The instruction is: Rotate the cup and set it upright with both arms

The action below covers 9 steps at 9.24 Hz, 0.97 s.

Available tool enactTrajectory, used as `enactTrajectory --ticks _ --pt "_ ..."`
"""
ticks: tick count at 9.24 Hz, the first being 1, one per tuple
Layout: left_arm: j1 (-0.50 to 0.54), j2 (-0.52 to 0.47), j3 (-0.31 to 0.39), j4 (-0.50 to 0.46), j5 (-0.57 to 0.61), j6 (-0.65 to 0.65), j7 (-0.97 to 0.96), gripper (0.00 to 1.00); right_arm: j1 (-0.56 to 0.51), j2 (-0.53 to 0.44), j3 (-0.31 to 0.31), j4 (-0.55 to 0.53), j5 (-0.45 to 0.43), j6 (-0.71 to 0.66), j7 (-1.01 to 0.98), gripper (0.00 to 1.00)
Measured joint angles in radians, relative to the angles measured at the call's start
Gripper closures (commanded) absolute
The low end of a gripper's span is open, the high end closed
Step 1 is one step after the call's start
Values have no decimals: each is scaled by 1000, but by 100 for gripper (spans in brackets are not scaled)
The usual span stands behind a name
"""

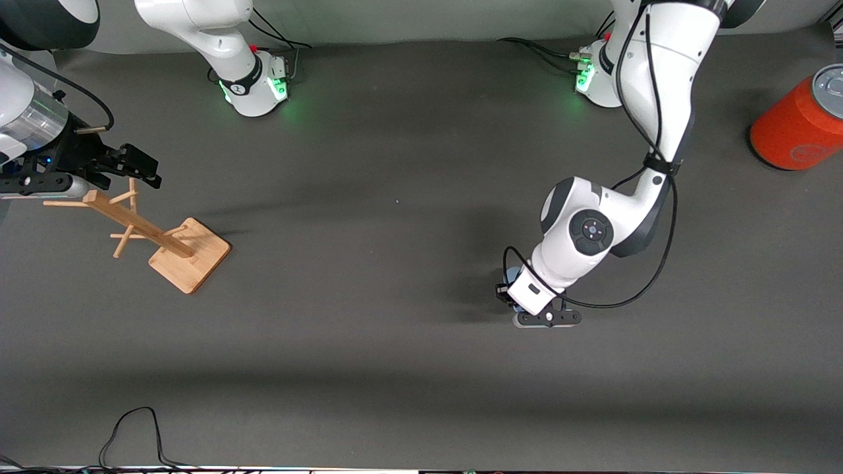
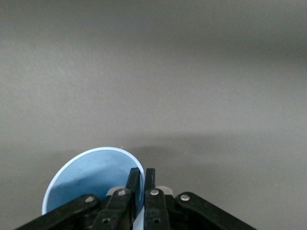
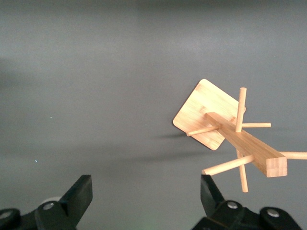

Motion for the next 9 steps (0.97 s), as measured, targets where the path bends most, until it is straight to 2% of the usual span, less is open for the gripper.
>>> enactTrajectory --ticks 2,5,7,9 --pt "-13 -30 -2 -3 104 -2 -92 100 0 0 0 5 0 0 0 0" --pt "-121 -40 -9 -29 418 69 -576 100 0 0 -1 11 0 0 -1 0" --pt "-178 -38 -10 -77 707 118 -965 100 0 0 -4 23 0 1 -1 0" --pt "-227 -15 -10 -103 966 110 -1259 100 0 0 -6 40 0 1 -1 0"
